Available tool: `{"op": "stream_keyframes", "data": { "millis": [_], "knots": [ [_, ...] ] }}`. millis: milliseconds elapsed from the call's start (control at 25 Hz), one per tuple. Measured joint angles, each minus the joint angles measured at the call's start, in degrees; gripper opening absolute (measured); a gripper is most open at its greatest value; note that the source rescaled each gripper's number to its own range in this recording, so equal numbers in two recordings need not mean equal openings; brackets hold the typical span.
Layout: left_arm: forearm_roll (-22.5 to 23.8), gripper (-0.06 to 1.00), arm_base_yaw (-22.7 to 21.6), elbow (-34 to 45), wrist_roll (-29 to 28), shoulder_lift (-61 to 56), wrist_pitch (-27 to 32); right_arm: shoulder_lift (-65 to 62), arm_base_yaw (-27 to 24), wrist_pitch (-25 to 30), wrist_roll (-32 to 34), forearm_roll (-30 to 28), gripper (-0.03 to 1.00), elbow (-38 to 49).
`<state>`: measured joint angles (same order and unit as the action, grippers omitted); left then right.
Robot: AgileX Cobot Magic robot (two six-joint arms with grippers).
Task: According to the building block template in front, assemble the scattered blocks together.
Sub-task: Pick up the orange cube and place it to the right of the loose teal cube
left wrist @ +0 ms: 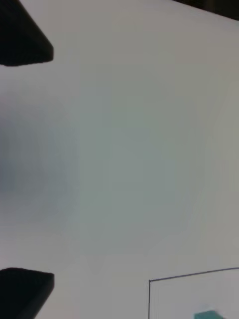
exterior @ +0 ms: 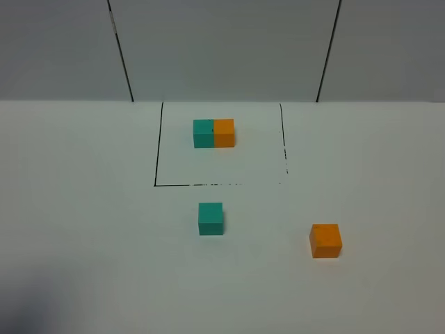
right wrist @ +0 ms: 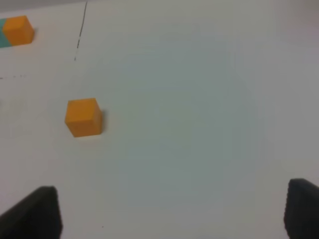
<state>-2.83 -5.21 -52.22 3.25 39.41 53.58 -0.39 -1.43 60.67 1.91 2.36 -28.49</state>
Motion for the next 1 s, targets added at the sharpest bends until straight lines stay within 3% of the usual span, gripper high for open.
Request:
{"op": "stream_keyframes", "data": {
  "millis": [320,1000],
  "knots": [
    [2.8,0.72,0.0,10.3,-2.8,-15.2,3.8,0.0,0.0,0.0,0.0,0.0,0.78,0.0],
    [1.4,0.72,0.1,23.0,-2.9,-36.7,6.1,0.0,0.0,0.0,0.0,0.0,0.78,0.0]
  ]
}}
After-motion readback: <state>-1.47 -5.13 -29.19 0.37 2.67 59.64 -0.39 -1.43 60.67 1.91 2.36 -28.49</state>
